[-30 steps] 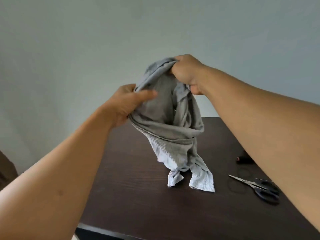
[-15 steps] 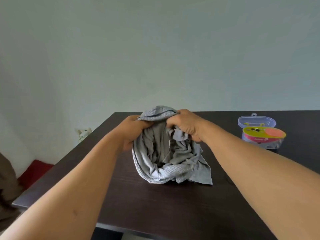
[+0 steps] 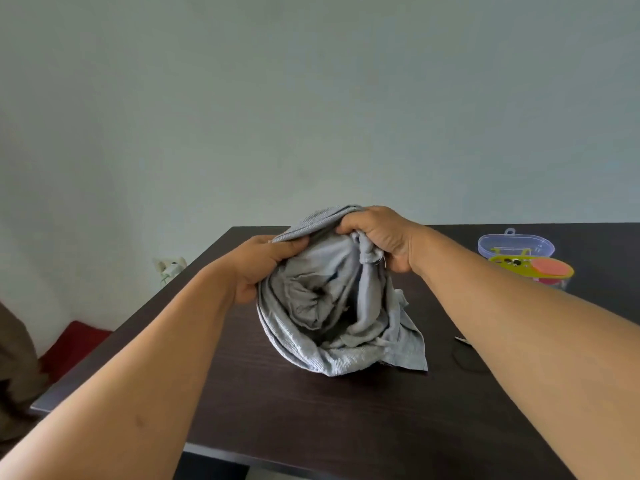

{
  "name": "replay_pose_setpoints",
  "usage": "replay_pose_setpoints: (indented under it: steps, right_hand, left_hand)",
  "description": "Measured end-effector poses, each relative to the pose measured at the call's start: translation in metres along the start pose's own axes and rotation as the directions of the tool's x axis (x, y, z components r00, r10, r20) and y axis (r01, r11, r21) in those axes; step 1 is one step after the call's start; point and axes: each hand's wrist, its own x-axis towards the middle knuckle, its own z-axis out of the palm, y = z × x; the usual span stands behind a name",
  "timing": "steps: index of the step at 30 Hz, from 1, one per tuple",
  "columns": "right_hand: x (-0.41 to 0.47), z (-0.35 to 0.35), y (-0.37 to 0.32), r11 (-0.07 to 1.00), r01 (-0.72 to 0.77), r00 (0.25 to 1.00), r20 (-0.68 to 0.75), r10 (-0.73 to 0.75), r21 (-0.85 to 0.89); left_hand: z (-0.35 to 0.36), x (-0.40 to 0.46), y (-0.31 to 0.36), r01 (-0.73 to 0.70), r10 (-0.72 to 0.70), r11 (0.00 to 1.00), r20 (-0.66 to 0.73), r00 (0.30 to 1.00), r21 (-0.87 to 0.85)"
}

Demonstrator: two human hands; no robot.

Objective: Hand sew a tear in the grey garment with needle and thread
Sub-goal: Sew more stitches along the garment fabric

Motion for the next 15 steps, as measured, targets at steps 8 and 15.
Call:
replay_pose_setpoints:
  steps: [8,15]
  right_hand:
    - [0.002,-0.009,-0.002,0.997,-0.045,0.998,-0.043,0.047,0.056]
    - [-0.002,-0.005,0.003,0.981,-0.119,0.969,0.199,0.148,-0.153]
  left_hand:
    - [-0.014,-0.013,-0.004,0.14,-0.147,0.989,0.368,0.918,0.046]
    - [-0.002,-0.012,-0.011,0.122,-0.034,0.951,0.296,0.955,-0.285]
